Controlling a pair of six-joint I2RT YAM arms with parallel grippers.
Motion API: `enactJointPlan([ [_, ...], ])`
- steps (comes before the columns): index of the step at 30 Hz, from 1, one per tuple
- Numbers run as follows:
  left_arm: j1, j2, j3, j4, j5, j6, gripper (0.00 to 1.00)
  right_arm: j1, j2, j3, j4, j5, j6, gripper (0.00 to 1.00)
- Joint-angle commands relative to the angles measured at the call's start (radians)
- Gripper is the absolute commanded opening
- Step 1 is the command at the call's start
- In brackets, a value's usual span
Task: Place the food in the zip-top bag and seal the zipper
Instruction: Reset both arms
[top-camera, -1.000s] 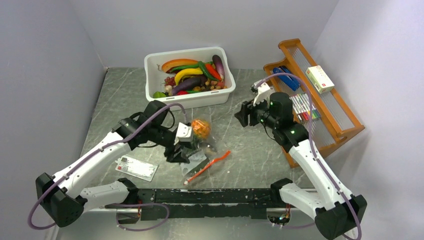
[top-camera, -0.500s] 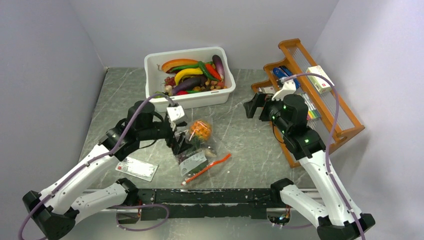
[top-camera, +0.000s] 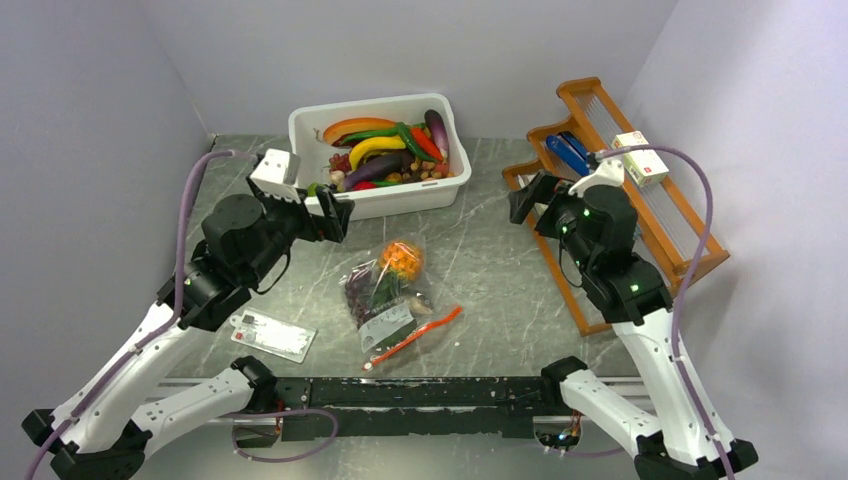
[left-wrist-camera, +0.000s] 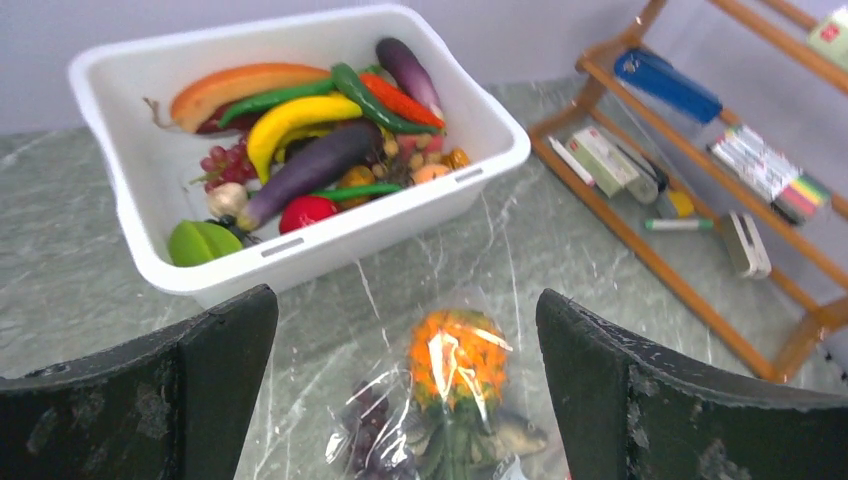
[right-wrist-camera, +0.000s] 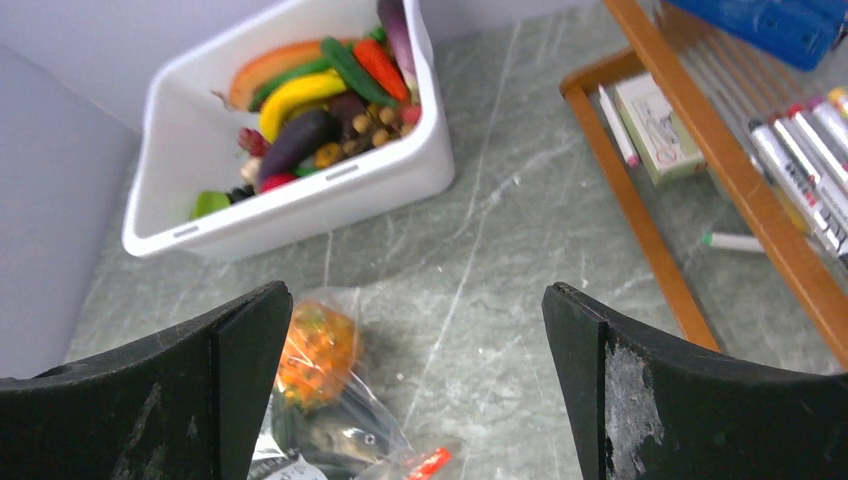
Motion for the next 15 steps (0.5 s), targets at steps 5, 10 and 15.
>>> enactJointPlan([
  [5,-0.004,-0.042,-0.021,0.008,-0.043,-0.103,0.99,-0.004,-0.074,0.004,0.049,-0.058,0.015,1.00],
  [10,-0.004,-0.125,-0.178,0.142,0.010,-0.183,0.99,-0.004,-0.102,-0.074,0.049,-0.125,0.123,1.00],
  [15,-0.004,-0.120,-0.183,0.112,-0.009,-0.181,0.99,-0.004,-0.113,-0.100,0.056,-0.153,0.138,1.00],
])
